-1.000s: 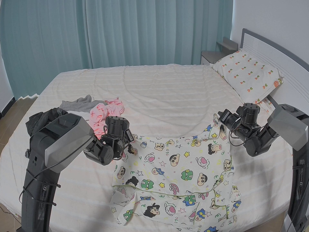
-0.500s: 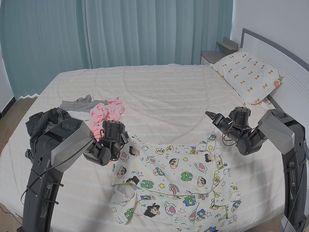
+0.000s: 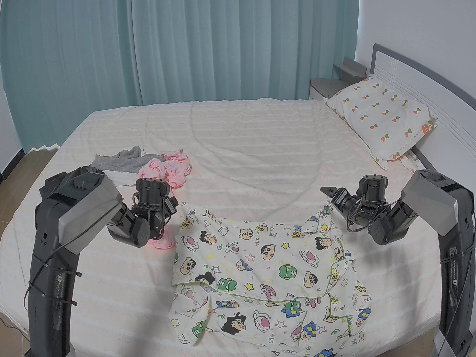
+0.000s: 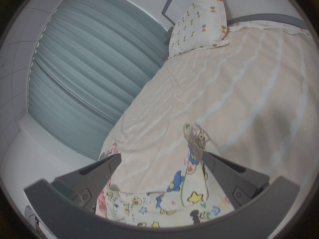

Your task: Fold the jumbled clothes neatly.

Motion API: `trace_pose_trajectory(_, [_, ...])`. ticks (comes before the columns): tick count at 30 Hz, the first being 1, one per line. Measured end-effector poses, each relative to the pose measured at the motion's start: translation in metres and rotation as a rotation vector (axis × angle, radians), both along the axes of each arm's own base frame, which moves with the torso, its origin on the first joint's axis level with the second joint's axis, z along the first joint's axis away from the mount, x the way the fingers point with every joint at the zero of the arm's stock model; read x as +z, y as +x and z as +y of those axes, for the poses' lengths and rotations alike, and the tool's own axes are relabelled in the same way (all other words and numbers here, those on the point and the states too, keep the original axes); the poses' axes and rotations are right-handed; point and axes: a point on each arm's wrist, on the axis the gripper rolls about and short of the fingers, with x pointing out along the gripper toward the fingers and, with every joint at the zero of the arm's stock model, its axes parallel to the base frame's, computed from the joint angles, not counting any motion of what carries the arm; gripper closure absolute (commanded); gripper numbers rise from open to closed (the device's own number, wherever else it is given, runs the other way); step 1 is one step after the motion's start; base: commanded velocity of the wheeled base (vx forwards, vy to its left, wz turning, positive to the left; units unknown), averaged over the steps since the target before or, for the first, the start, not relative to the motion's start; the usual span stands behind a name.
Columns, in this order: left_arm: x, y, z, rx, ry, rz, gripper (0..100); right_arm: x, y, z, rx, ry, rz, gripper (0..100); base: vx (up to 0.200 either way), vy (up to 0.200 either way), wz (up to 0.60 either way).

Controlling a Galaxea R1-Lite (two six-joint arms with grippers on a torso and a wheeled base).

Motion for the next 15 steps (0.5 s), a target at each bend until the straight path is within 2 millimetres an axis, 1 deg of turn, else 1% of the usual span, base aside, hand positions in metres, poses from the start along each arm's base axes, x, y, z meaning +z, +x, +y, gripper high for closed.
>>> trace_pose_trajectory(2, [0.005,-0.008,0.003,-0.018,-0.033,0.006,0,0.000,-0.005,0.005,0.013,-0.001,0.011,0,0.000,0.000,0.00])
trace_pose_trajectory(5, [0.010,-0.029,0.006,-0.060,-0.088,0.029,0,-0.001,-0.012,0.012,0.032,-0.002,0.031,0,0.000,0.000,0.00])
trace_pose_trajectory(9, [0.015,-0.062,0.008,-0.110,-0.145,0.036,0,-0.002,-0.021,0.022,0.058,-0.008,0.057,0,0.000,0.000,0.00])
trace_pose_trajectory(12, [0.018,-0.085,0.005,-0.144,-0.177,0.024,0,-0.005,-0.028,0.029,0.068,-0.022,0.095,0,0.000,0.000,0.00])
trace_pose_trajectory(15, [0.020,-0.106,-0.005,-0.182,-0.221,0.013,0,-0.010,-0.034,0.037,0.077,-0.045,0.144,0,0.000,0.000,0.00])
